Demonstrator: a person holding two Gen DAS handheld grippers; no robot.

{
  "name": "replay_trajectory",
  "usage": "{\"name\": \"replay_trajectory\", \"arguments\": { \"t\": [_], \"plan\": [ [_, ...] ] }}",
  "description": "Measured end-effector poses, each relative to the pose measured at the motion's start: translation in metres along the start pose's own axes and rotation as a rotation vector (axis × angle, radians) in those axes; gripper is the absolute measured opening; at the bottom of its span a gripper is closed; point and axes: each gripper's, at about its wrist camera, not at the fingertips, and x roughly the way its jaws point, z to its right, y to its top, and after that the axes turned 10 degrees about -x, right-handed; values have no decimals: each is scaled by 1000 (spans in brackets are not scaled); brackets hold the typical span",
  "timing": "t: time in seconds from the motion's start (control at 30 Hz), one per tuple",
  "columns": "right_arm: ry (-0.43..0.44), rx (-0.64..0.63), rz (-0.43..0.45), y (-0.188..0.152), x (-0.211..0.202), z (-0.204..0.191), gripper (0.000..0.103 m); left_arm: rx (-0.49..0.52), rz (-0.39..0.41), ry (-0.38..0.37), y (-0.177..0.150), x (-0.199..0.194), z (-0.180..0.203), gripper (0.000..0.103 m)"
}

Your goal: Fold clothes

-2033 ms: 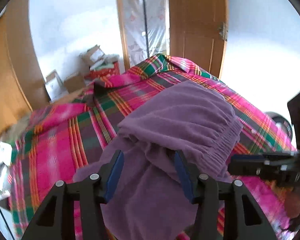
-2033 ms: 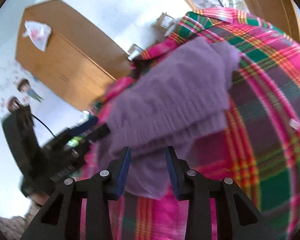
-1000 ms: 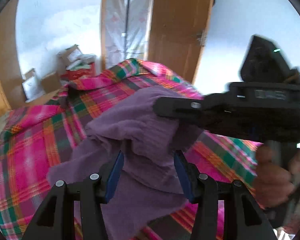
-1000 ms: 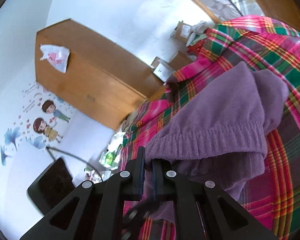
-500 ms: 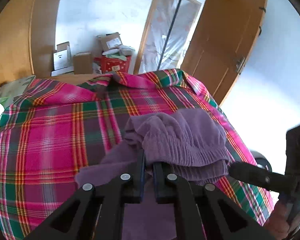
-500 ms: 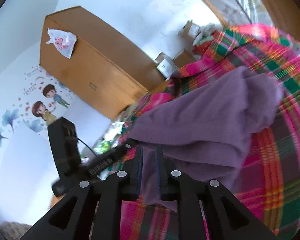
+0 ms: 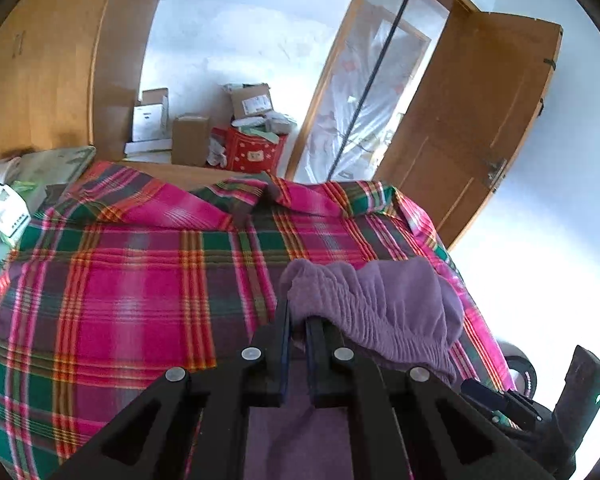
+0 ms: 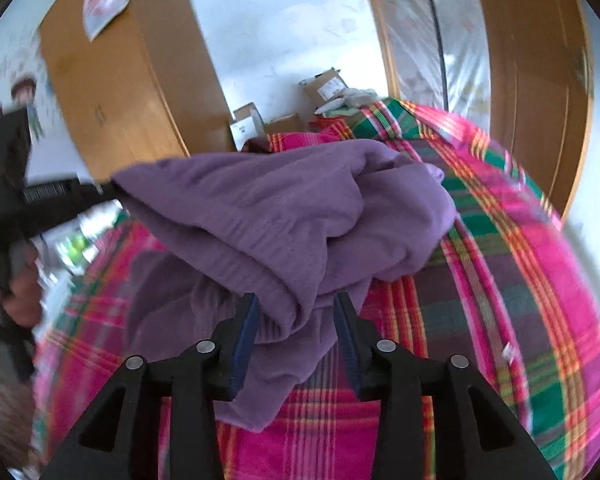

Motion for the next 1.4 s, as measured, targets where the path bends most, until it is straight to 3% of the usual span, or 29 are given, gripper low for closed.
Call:
{"name": "replay_trajectory", "arguments": {
  "t": [0.13,0.4,0.53,0.63,0.93,1.03,1.13,1.3,1.4],
  "plan": [
    [-28,-76,-12,6,13,-16,44,-30,33,8,11,-9,-11,7],
    [2,-80,-27,15,31,-35,44,-72,56,21,24,-14,-34,7],
    [11,-83,-21,21,33,-46,24,-97,59,21,28,-18,-47,7],
    [24,-83,-15,26,33,-53,19,-108,73,29,32,-24,-56,7],
    [197,-58,36,42,17,-96,15,-163,134,67,41,-54,-97,7],
    [253,-59,46,47,13,-113,14,-177,194,124,44,-70,-114,4],
    [309,-60,55,52,9,-130,14,-224,232,135,47,-89,-135,4],
    [362,-68,51,54,14,-152,14,-229,211,165,36,-97,-156,4],
    [381,-75,41,54,20,-164,14,-235,164,146,23,-93,-162,4]
  ]
}}
